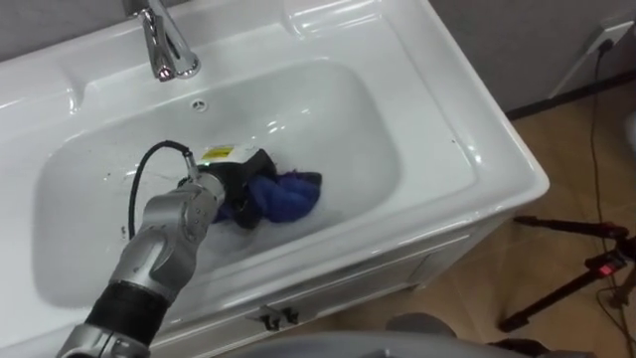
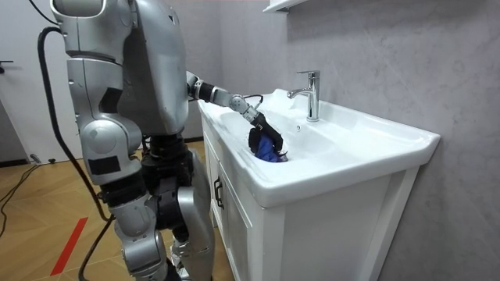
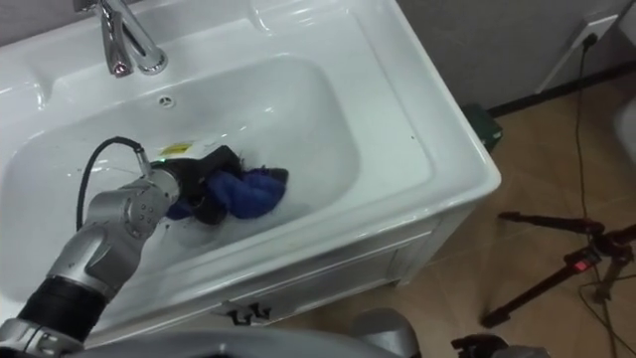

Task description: Wipe basin

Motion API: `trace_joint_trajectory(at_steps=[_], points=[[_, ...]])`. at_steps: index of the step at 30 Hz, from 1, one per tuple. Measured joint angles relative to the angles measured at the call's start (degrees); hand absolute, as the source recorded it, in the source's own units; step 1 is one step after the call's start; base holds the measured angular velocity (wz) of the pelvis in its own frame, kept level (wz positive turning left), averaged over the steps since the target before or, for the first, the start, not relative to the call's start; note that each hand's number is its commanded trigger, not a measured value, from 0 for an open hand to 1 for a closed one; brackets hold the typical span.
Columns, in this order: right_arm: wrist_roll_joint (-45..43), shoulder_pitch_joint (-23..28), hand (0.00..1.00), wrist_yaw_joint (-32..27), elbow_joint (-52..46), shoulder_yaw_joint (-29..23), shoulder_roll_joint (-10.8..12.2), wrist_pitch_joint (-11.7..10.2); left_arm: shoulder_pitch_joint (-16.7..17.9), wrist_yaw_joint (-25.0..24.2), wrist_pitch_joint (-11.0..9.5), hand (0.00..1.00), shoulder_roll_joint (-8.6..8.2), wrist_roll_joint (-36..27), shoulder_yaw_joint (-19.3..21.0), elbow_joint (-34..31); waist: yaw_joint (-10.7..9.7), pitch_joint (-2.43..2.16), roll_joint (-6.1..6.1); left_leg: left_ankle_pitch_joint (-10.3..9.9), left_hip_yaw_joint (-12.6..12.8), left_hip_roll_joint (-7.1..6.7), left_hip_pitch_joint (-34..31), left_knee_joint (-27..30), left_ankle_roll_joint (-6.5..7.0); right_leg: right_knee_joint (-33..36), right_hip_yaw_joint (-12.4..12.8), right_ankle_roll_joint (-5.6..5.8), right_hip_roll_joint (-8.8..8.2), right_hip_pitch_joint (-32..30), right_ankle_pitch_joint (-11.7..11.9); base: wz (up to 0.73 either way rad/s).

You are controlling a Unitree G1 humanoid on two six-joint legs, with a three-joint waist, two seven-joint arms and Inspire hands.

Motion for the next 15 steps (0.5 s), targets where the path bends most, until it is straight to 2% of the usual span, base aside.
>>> trace_joint_trajectory(at_steps=[4, 8, 15], points=[[0.03, -0.06, 0.0, 0.02, -0.06, -0.02, 1.11, 1.06, -1.56, 3.79, 0.0, 1.0, -1.96, -0.02, 1.0, 4.22, 0.04, -0.02, -0.87, 0.0, 0.01, 0.02, 0.1, 0.0, 0.0, 0.05, 0.02, -0.02, 0.01, 0.09, -0.03, 0.0], [0.33, -0.04, 0.0, -0.41, -0.01, -0.09, 1.89, 1.23, -2.51, 6.11, 0.25, 1.0, -2.74, -0.06, 1.18, 6.97, 0.11, -0.19, -1.98, 0.0, 0.47, 0.1, 0.79, -0.09, 0.0, 0.03, 0.31, -0.02, 0.05, 0.53, -0.03, -0.05], [-0.27, -0.21, 0.0, -1.64, -0.34, -0.65, 3.27, 3.8, -4.58, 8.89, 1.6, 1.0, -4.93, -0.27, 3.14, 11.16, 0.04, -0.16, -3.31, 0.0, 1.14, 0.25, 1.41, -0.1, 0.0, 0.16, 0.52, -0.05, 0.05, 0.93, 0.01, -0.03]])
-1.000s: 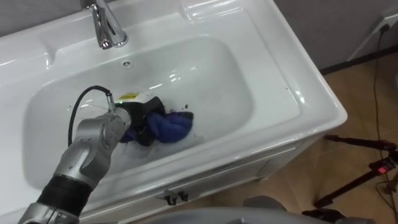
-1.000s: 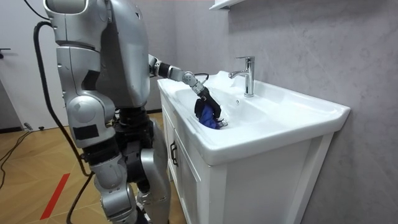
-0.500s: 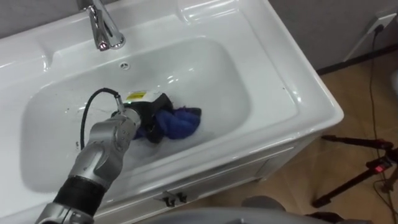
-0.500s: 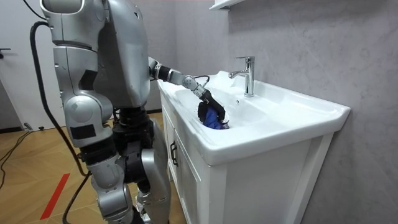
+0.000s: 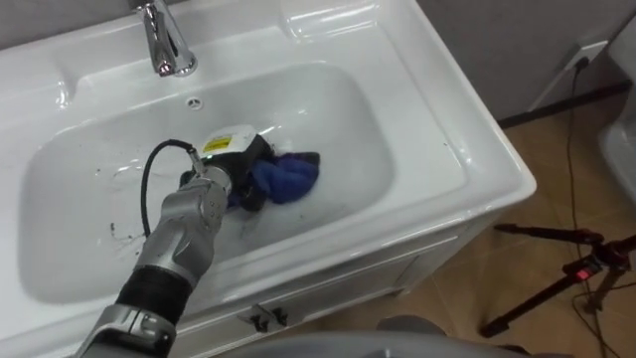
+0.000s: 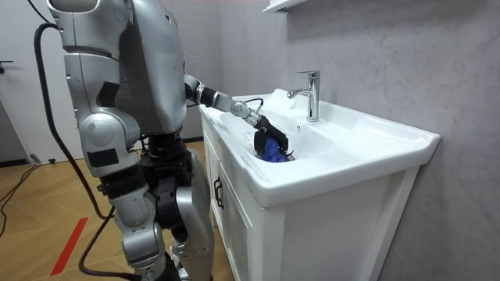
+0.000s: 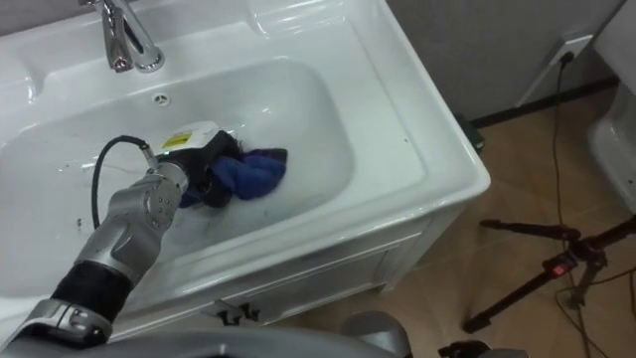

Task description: Wipe basin

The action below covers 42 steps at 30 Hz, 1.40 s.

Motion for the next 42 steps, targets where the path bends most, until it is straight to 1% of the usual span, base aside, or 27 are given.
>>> trace_joint_trajectory(at_steps=[2, 5, 7, 9, 11, 14, 15, 18, 20, 23, 25, 26, 31, 35, 36, 37, 39, 42], points=[[0.05, 0.05, 0.0, -0.31, -0.48, 0.04, 0.28, 0.93, -0.21, 1.24, 0.49, 1.0, -0.36, -1.52, 0.08, 0.8, 0.03, -0.01, -0.06, 0.0, 0.4, 0.09, 0.14, 0.0, 0.0, 0.02, 0.43, 0.0, 0.09, -0.03, 0.0, -0.09], [0.25, 0.03, 0.0, -1.85, -0.72, 0.07, 0.8, 1.63, -1.22, 3.24, 0.9, 1.0, -1.06, -3.1, 0.04, 2.73, -0.03, -0.03, -0.12, 0.0, 0.45, 0.08, 0.17, -0.05, 0.0, 0.01, 0.52, 0.02, 0.09, -0.07, 0.04, -0.01], [1.57, 0.29, 0.0, -3.2, -0.61, 0.07, 1.09, 1.71, -1.5, 4.59, 1.79, 1.0, -1.81, -3.06, 0.04, 3.36, 0.01, -0.02, -0.12, 0.0, 1.1, 0.17, 0.38, -0.22, 0.0, -0.01, 2.14, 0.25, 0.58, -0.29, 0.21, -0.11], [1.88, 0.71, 0.0, -4.38, -1.01, 0.07, 1.45, 1.84, -1.52, 5.77, 2.37, 1.0, -1.91, -3.16, 0.14, 3.51, 0.01, -0.05, -0.07, -0.01, 1.88, 0.38, 0.42, -0.52, 0.0, -0.02, 3.09, 0.26, 0.9, -0.71, 0.32, -0.22], [1.9, 1.86, 0.0, -5.18, -1.35, 0.16, 1.75, 1.89, -1.63, 6.38, 2.91, 1.0, -1.93, -3.17, 0.13, 3.48, -0.41, -0.12, 0.12, -0.11, 2.43, 0.59, 0.24, -0.77, 0.05, -0.11, 3.3, 0.19, 1.08, -1.08, 0.62, -0.15], [1.92, 3.62, 0.0, -5.75, -1.66, 0.2, 1.78, 2.79, -1.72, 6.44, 3.73, 1.0, -1.92, -3.19, 0.14, 3.31, -0.63, -0.3, 0.71, -0.27, 3.39, 0.89, 0.08, -0.89, 0.0, -0.12, 3.74, 0.0, 1.27, -1.55, 0.98, -0.15], [1.95, 4.36, 0.0, -5.7, -1.63, 0.26, 1.79, 3.42, -1.71, 6.44, 3.99, 1.0, -1.92, -3.19, 0.13, 3.29, -0.88, -0.43, 0.91, -0.27, 3.58, 0.9, 0.08, -1.04, -0.01, -0.1, 3.99, 0.0, 1.32, -1.7, 0.99, -0.08], [1.94, 4.8, 0.0, -5.61, -0.11, 0.57, 1.83, 3.47, -1.71, 6.94, 4.72, 1.0, -1.9, -3.18, 0.1, 3.38, -1.95, -0.49, 1.21, -0.27, 4.03, 0.9, 0.18, -1.17, 0.0, 0.03, 4.4, 0.03, 1.35, -1.88, 1.04, -0.08], [1.91, 4.78, 0.0, -5.59, 0.57, 0.58, 1.88, 3.48, -1.72, 7.43, 4.76, 1.0, -1.93, -3.18, 0.1, 3.42, -2.1, -0.49, 1.21, -0.27, 4.41, 0.96, 0.18, -1.19, 0.0, 0.09, 4.68, 0.05, 1.38, -2.08, 1.1, -0.08], [1.82, 4.71, 0.0, -5.72, 0.71, 0.58, 1.88, 3.48, -1.7, 7.86, 5.31, 1.0, -1.95, -3.04, -0.03, 3.11, -3.24, -0.46, 1.27, -0.28, 4.57, 0.95, 0.19, -2.0, 0.03, -0.22, 4.75, 0.16, 1.45, -2.15, 1.32, 0.0], [1.76, 4.68, 0.0, -5.9, 0.72, 0.59, 1.88, 3.49, -1.75, 8.66, 6.22, 1.0, -2.28, -3.06, -0.2, 3.01, -3.69, -0.41, 1.49, -0.27, 5.1, 1.14, 0.38, -2.3, 0.03, -0.85, 5.22, 0.21, 1.7, -2.06, 1.77, -0.09], [1.79, 4.67, 0.0, -6.04, 0.72, 0.59, 1.88, 3.48, -1.81, 8.81, 6.33, 1.0, -2.37, -3.05, -0.25, 3.0, -3.85, -0.36, 1.6, -0.26, 5.12, 1.23, 0.42, -2.4, 0.03, -1.37, 5.3, 0.21, 1.86, -1.83, 2.04, -0.09], [1.76, 4.29, 0.0, -6.37, 0.15, 0.66, 1.77, 3.43, -2.13, 11.01, 7.84, 1.0, -2.38, -3.13, -3.15, 1.92, -5.24, -0.29, 1.87, -0.19, 6.47, 1.25, 1.49, -3.41, 0.08, -2.16, 5.93, 0.36, 1.94, -1.36, 2.48, -0.1], [1.75, 4.01, 0.0, -6.21, 0.14, 0.72, 1.73, 3.42, -2.8, 10.92, 8.97, 1.0, -2.32, -3.1, -5.12, 0.32, -6.27, -0.24, 2.09, -0.21, 6.55, 1.17, 1.6, -3.97, 0.11, -2.64, 5.94, 0.51, 1.88, -1.29, 2.57, -0.02], [1.76, 3.66, 0.0, -6.22, 0.45, 0.87, 1.62, 3.38, -2.8, 10.78, 9.7, 1.0, -2.33, -3.1, -5.97, -1.12, -6.57, -0.15, 2.48, -0.19, 6.56, 1.17, 1.44, -3.94, 0.14, -3.41, 5.86, 0.6, 1.94, -1.18, 2.85, 0.07], [1.71, 3.24, 0.0, -6.23, 1.16, 1.75, 1.55, 3.39, -2.8, 10.72, 9.9, 1.0, -2.37, -3.0, -7.22, -2.65, -6.76, -0.02, 2.79, -0.17, 6.49, 1.16, 1.37, -3.93, 0.17, -3.97, 5.7, 0.71, 1.95, -0.92, 3.05, 0.07], [1.76, 3.04, 0.0, -6.22, 1.85, 2.97, 1.48, 3.27, -2.8, 10.77, 9.91, 1.0, -2.39, -3.01, -9.45, -4.81, -6.8, -0.03, 3.15, -0.17, 6.52, 1.12, 1.31, -3.91, 0.18, -4.19, 5.78, 0.83, 1.96, -0.81, 3.21, 0.06], [1.74, 2.22, 0.0, -5.97, 3.21, 4.4, 1.49, 2.42, -2.8, 10.64, 9.95, 1.0, -2.35, -2.93, -11.83, -7.19, -7.03, -0.04, 3.71, -0.16, 6.52, 1.05, 1.41, -4.01, 0.19, -5.32, 5.64, 1.13, 1.96, 0.06, 3.48, 0.08]])
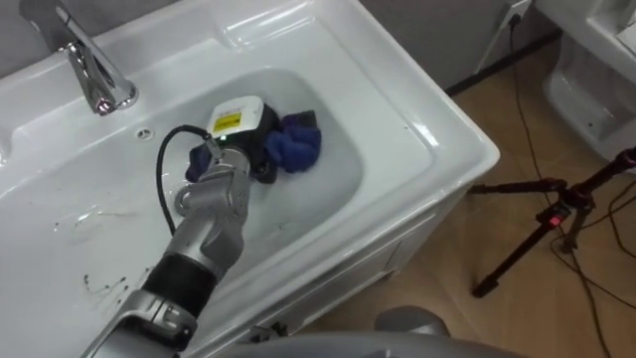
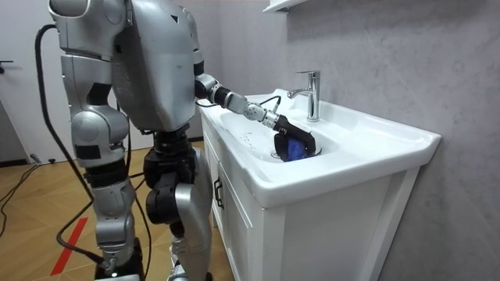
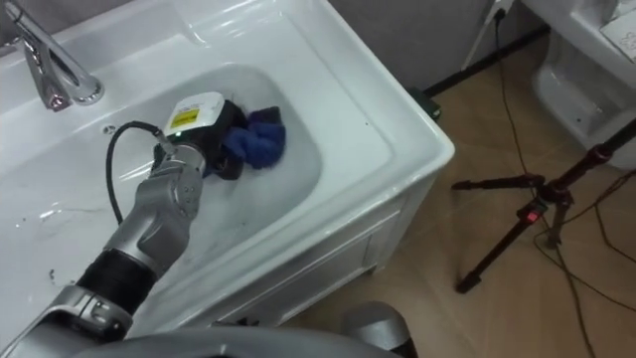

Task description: Wipe basin

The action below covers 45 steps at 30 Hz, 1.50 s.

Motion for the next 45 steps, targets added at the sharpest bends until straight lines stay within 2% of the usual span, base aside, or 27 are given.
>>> trace_joint_trajectory(at_steps=[4, 8, 12, 15, 20, 24, 26, 30, 33, 35, 37, 38, 39, 42, 45], points=[[0.03, -1.57, 0.0, 1.64, 0.51, 0.77, -0.26, -1.62, -0.01, -0.8, 0.0, 1.0, 0.08, -0.02, -1.78, -2.57, -0.24, 0.12, 0.76, -0.01, -0.13, -0.15, 0.22, -0.88, 0.21, -0.99, -0.51, 0.29, -0.05, 0.72, 0.32, 0.1], [0.11, -2.62, 0.0, 1.7, 0.59, 1.08, -0.29, -3.34, -0.01, -0.85, -0.04, 1.0, 0.22, -0.04, -3.1, -4.79, -0.46, 0.22, 1.02, 0.03, -1.15, -0.27, -0.39, -0.71, 0.29, -0.96, -0.88, 0.33, -0.17, 0.76, 0.34, 0.15], [0.25, -3.41, 0.0, 1.67, 0.68, 2.98, -0.72, -3.66, -0.06, -1.1, -0.05, 1.0, 0.29, -0.08, -4.36, -7.08, -0.55, 0.51, 1.49, 0.03, -1.9, -0.28, -0.91, -0.77, 0.3, -1.12, -0.98, 0.34, -0.19, 0.62, 0.34, 0.16], [0.3, -4.07, 0.0, 1.68, 0.64, 3.4, -0.76, -3.99, -0.07, -1.51, -0.07, 1.0, 0.29, -0.07, -4.4, -7.81, -0.52, 0.52, 1.81, 0.05, -2.15, -0.29, -1.41, -0.7, 0.31, -1.15, -1.16, 0.34, -0.21, 0.63, 0.34, 0.06], [0.02, -4.27, 0.0, 1.93, 0.65, 4.74, -0.76, -4.0, -0.08, -2.22, -0.39, 1.0, 0.29, -0.05, -4.38, -8.03, -0.44, 0.55, 1.74, 0.1, -2.09, -0.37, -1.37, -0.58, 0.34, -1.15, -1.16, 0.35, -0.29, 0.78, 0.34, 0.02], [0.02, -3.49, 0.0, 2.11, 0.42, 5.17, -0.5, -3.86, -0.38, -2.81, -0.5, 1.0, 0.26, -0.66, -4.22, -7.57, -0.35, 0.93, 1.06, 0.19, -2.11, -0.46, -1.32, -0.1, 0.45, -1.46, -1.23, 0.41, -0.47, 0.82, 0.3, 0.0], [-0.12, -3.04, 0.0, 2.14, -0.59, 4.96, -0.39, -3.24, -0.9, -2.91, -1.41, 1.0, 0.1, -0.66, -3.82, -5.98, 0.32, 1.02, 0.57, 0.19, -1.99, -0.46, -1.25, 0.05, 0.45, -1.51, -1.05, 0.42, -0.48, 0.86, 0.28, -0.06], [-1.39, -2.16, 0.0, 2.3, -1.39, 3.95, -0.36, -0.91, -0.54, -3.54, -1.92, 1.0, 0.06, -0.66, -3.84, -1.93, 2.01, 0.93, -0.54, 0.19, -1.12, -0.47, 0.03, -0.09, 0.45, -1.83, 0.05, 0.45, -0.33, 1.59, 0.19, -0.12], [-3.88, -1.54, 0.0, 2.78, -1.49, 2.97, -0.22, -0.1, -0.12, -3.5, -3.68, 1.0, 0.38, -0.22, -3.04, 2.97, 3.65, 0.58, -1.38, 0.19, -0.92, -0.45, 0.82, -0.18, 0.45, -1.71, 0.23, 0.45, -0.29, 2.26, 0.11, -0.03], [-4.8, -1.19, 0.0, 3.06, -2.4, 1.51, -0.28, 0.26, 0.21, -3.49, -4.59, 1.0, 0.81, -0.35, -2.23, 5.21, 4.15, 0.54, -1.75, 0.18, -1.05, -0.4, 1.18, -0.11, 0.46, -1.61, 0.05, 0.44, -0.22, 2.68, 0.1, 0.02], [-6.04, -1.04, 0.0, 3.06, -3.72, -0.94, -0.2, 1.06, 1.15, -3.45, -5.6, 1.0, 0.99, -0.75, -0.41, 6.97, 5.17, 0.21, -1.96, 0.17, -1.03, -0.41, 1.83, -0.89, 0.45, -1.16, -0.17, 0.3, -0.02, 2.91, -0.07, -0.04], [-6.5, -1.07, 0.0, 3.03, -3.73, -1.95, -0.13, 1.07, 1.56, -3.39, -5.77, 1.0, 0.98, -0.73, 0.02, 7.21, 5.3, 0.04, -1.95, 0.19, -1.03, -0.41, 1.94, -0.94, 0.42, -1.05, -0.1, 0.28, 0.04, 2.95, -0.1, 0.0], [-6.79, -1.11, 0.0, 2.97, -3.73, -3.68, -0.13, 1.1, 2.63, -3.22, -6.35, 1.0, 0.99, -0.73, 1.07, 7.57, 5.48, -0.33, -1.91, 0.23, -1.06, -0.4, 2.14, -0.95, 0.35, -0.93, -0.1, 0.23, 0.04, 3.05, -0.11, 0.0], [-7.27, -1.1, 0.0, 2.56, -3.78, -5.43, -0.15, 1.69, 4.53, -2.14, -7.79, 1.0, 1.19, -0.68, 3.79, 8.75, 5.91, -0.56, -1.71, 0.39, -1.17, -0.37, 2.72, -1.26, 0.13, -0.66, -0.14, -0.02, 0.09, 3.48, -0.26, -0.01], [-8.98, -1.01, 0.0, 2.53, -4.0, -7.54, -0.16, 2.66, 6.12, -2.06, -7.87, 1.0, 2.34, -0.22, 6.03, 8.82, 6.18, -0.83, -1.23, 0.54, -1.44, -0.31, 2.64, -1.25, -0.12, -0.64, -0.32, -0.25, 0.3, 3.4, -0.39, 0.0]])
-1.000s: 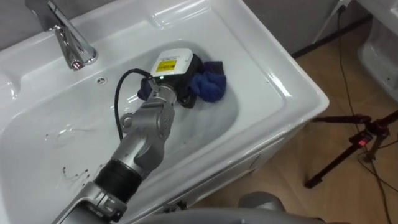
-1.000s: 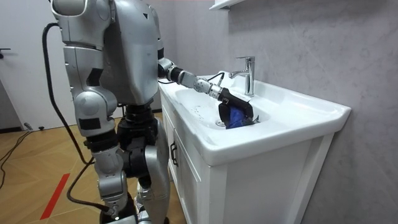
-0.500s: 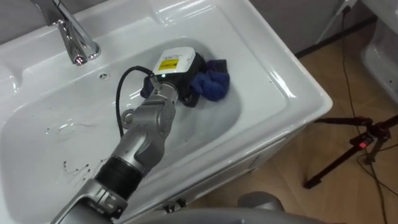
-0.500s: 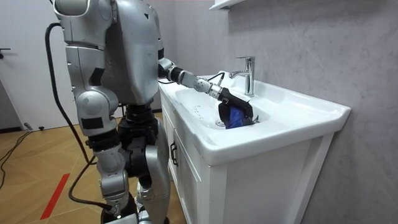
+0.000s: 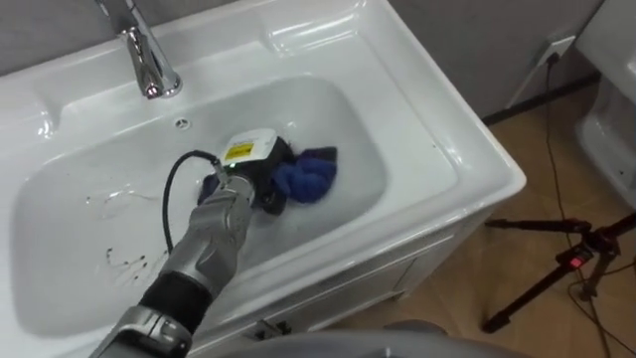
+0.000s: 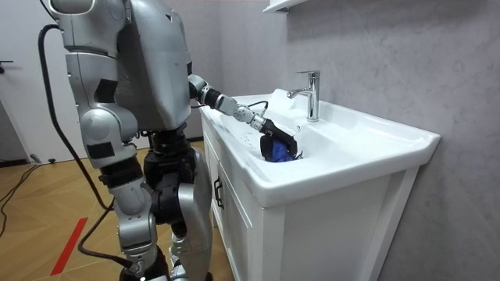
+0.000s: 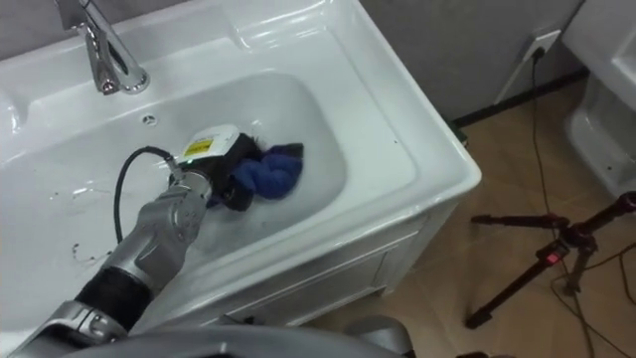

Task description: Wipe basin

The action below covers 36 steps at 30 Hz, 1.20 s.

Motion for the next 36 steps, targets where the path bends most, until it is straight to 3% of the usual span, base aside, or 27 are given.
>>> trace_joint_trajectory(at_steps=[2, 4, 5, 7, 10, 15, 21, 25, 31, 36], points=[[-0.46, -0.06, 0.0, -0.17, -1.05, -1.06, -0.33, 0.95, 1.24, 0.2, 0.01, 1.0, 1.86, 1.12, 0.23, 0.0, 0.16, -0.48, 0.68, 0.16, 0.11, 0.07, -0.02, 0.0, -0.25, -0.03, 0.01, -0.2, 0.25, -0.22, 0.07, -0.03], [-2.49, -0.14, 0.0, -0.11, -2.15, -1.44, -1.01, 0.8, 2.79, 0.42, 0.39, 1.0, 4.92, 5.3, 0.46, 0.07, 0.54, -0.75, 1.39, 0.34, 0.12, 0.05, -0.39, 0.33, -0.53, 0.03, -0.06, -0.54, 0.49, -0.65, 0.2, -0.02], [-2.72, -0.14, 0.0, -0.06, -2.57, -1.47, -1.23, 0.8, 3.24, 0.64, 0.71, 1.0, 5.61, 6.33, 0.55, 0.07, 0.71, -0.78, 1.59, 0.38, 0.11, 0.13, -0.6, 0.53, -0.6, 0.01, -0.09, -0.64, 0.6, -0.75, 0.22, 0.0], [-2.75, -0.25, 0.0, 0.54, -3.91, -1.47, -2.55, 0.43, 5.79, 1.26, 2.92, 1.0, 7.97, 11.21, 0.6, 0.2, 0.83, -1.0, 2.5, 0.58, -0.11, 0.27, -0.79, 0.65, -0.94, -0.07, -0.34, -1.06, 0.61, -0.77, 0.1, 0.05], [-2.83, -0.31, 0.0, 1.18, -4.88, -1.52, -4.04, -0.44, 8.04, 1.2, 5.58, 1.0, 9.77, 17.14, 0.91, 1.3, 1.38, -0.97, 3.63, 0.8, -0.54, 0.38, -0.84, 1.03, -1.31, 0.3, -0.81, -1.56, 0.31, -0.68, -0.36, 0.06], [-2.93, -0.34, 0.0, 1.58, -4.72, -3.17, -4.76, -1.79, 10.49, 1.16, 7.92, 1.0, 10.44, 21.46, 1.78, 1.29, 2.77, -0.98, 4.1, 1.3, -0.9, 0.53, -0.74, 1.21, -2.07, 1.15, -1.69, -2.33, 0.32, -0.66, -1.2, 0.06], [-2.92, 0.0, 0.0, 1.04, -3.52, -4.46, -5.8, -3.43, 10.81, 1.14, 8.15, 1.0, 11.3, 23.25, 1.53, 3.42, 3.49, -0.97, 5.41, 1.83, -1.49, 0.84, -0.61, 0.81, -2.91, 1.25, -1.67, -3.15, 0.73, -0.78, -1.51, -0.02], [-4.23, 0.09, 0.0, 1.0, -3.38, -5.89, -7.46, -3.39, 11.57, -0.39, 9.55, 1.0, 12.4, 24.91, 1.57, 3.89, 3.84, -0.99, 6.2, 1.92, -1.5, 1.07, -1.4, 1.28, -3.08, 2.35, -1.15, -3.75, 0.89, -2.03, -2.08, -0.05], [-4.91, -0.02, 0.0, 0.92, -2.45, -5.84, -8.88, -4.14, 11.69, -3.49, 9.56, 1.0, 14.18, 24.79, 1.5, 4.81, 3.76, -1.01, 7.0, 2.15, -3.22, 1.08, -1.95, 1.51, -3.45, 3.09, -1.25, -4.5, 1.02, -2.76, -2.55, -0.02], [-4.74, -0.55, 0.0, -0.27, -2.44, -5.38, -9.11, -5.22, 11.24, -5.44, 9.55, 1.0, 14.3, 24.71, 1.38, 4.75, 3.66, -1.03, 7.26, 2.16, -3.36, 1.09, -1.9, 1.43, -3.46, 3.17, -2.18, -4.6, 0.9, -2.58, -2.76, 0.05]])
